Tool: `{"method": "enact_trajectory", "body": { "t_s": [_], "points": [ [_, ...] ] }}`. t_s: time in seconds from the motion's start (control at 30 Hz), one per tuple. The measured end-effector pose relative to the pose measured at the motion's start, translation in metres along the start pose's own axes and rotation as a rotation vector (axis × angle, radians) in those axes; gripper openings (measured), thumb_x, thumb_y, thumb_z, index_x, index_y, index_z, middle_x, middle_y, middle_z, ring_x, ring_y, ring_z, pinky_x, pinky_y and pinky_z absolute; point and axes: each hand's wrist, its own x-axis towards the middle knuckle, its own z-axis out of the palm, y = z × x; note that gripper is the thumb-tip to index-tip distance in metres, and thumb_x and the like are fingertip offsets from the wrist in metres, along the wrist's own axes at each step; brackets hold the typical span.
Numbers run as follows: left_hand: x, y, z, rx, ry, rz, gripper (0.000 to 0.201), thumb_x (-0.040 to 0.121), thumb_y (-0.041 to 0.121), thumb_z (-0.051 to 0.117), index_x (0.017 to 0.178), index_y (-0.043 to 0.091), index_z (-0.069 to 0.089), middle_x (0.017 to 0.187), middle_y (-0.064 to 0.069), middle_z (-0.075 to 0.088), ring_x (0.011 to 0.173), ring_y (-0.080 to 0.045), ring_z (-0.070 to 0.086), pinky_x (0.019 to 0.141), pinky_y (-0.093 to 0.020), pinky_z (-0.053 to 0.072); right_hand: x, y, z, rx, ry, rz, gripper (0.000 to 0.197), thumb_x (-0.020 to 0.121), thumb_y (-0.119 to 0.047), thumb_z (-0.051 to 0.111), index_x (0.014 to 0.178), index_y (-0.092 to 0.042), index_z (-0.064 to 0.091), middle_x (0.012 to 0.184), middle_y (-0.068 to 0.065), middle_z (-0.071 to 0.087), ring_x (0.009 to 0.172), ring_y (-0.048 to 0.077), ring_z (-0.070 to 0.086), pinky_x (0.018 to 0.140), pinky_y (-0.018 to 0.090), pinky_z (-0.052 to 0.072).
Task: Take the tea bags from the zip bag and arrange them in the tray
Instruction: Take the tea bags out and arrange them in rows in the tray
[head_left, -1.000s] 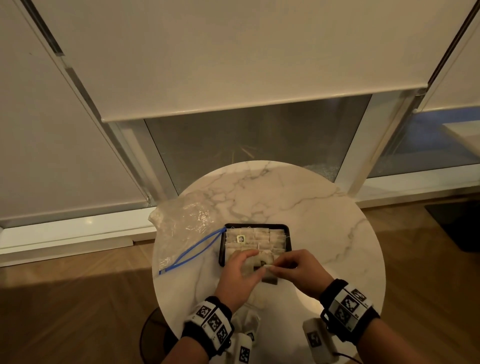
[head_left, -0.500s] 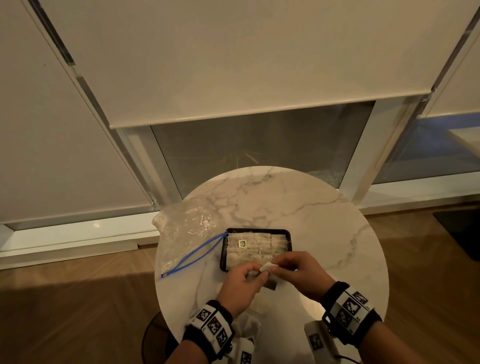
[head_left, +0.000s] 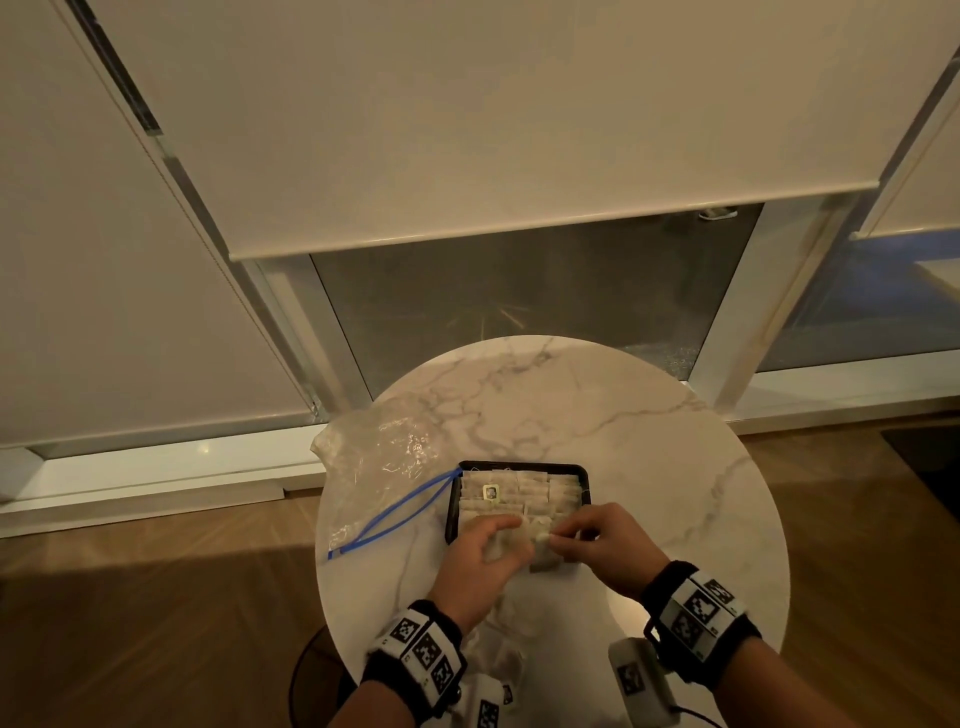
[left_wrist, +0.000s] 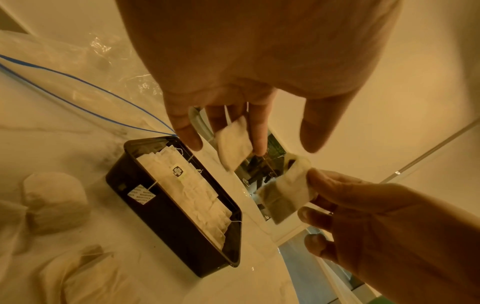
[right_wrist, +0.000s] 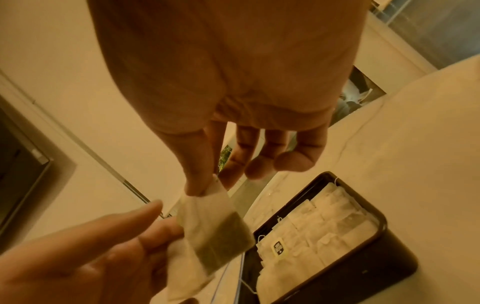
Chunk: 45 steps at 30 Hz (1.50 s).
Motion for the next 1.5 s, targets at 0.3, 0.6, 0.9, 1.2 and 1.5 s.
{"method": "enact_trajectory", "body": {
  "t_s": [0.3, 0.6, 0.9, 1.2, 1.5],
  "points": [
    [0.002, 0.012, 0.006, -0.107, -0.156, 0.002, 0.024, 0.097, 0.027, 0.062, 0.074, 0.027, 0.068, 0.063, 0.015, 0.063, 0.062, -0.001, 0.057, 0.063, -0.021, 0.047, 0.011, -0.005, -0.001, 0.144, -0.036, -0.022, 0.019, 0.081, -0.020, 0.078, 0.068, -0.034, 0.079, 0.075, 0.003, 0.074, 0.070, 0.022, 0.061, 0.074, 0.046, 0.054],
    [0.014, 0.008, 0.007, -0.026, -0.146, -0.030, 0.032, 0.094, 0.026, 0.066, 0.063, 0.032, 0.063, 0.058, 0.013, 0.058, 0.059, -0.002, 0.056, 0.062, -0.024, 0.050, 0.028, 0.007, 0.003, 0.157, 0.060, 0.001, 0.019, 0.081, -0.012, 0.078, 0.069, -0.028, 0.078, 0.071, -0.008, 0.073, 0.066, 0.010, 0.062, 0.071, 0.036, 0.053],
    [0.031, -0.007, 0.006, -0.039, -0.110, -0.098, 0.005, 0.092, 0.032, 0.069, 0.091, 0.037, 0.070, 0.094, 0.018, 0.067, 0.091, -0.001, 0.063, 0.085, -0.023, 0.053, 0.046, 0.022, 0.002, 0.016, 0.007, 0.065, 0.010, 0.088, -0.021, 0.070, 0.079, -0.026, 0.072, 0.074, -0.005, 0.071, 0.071, 0.008, 0.064, 0.069, 0.026, 0.053],
    [0.043, -0.051, -0.017, 0.160, 0.335, -0.259, 0.030, 0.091, 0.018, 0.069, 0.120, 0.022, 0.064, 0.121, 0.005, 0.059, 0.114, -0.013, 0.056, 0.094, -0.021, 0.042, 0.072, 0.056, 0.009, -0.052, 0.127, 0.303, 0.012, 0.090, -0.020, 0.067, 0.078, -0.024, 0.068, 0.075, -0.003, 0.068, 0.067, 0.011, 0.061, 0.059, 0.021, 0.045],
    [0.053, -0.069, -0.017, 0.194, 0.434, -0.407, 0.050, 0.091, 0.016, 0.069, 0.137, 0.010, 0.051, 0.141, -0.009, 0.048, 0.128, -0.023, 0.048, 0.104, -0.029, 0.038, 0.088, 0.064, 0.035, -0.215, 0.022, 0.351, 0.007, 0.093, -0.022, 0.063, 0.096, -0.019, 0.069, 0.093, -0.002, 0.065, 0.083, 0.012, 0.060, 0.072, 0.022, 0.048]
  ]
}}
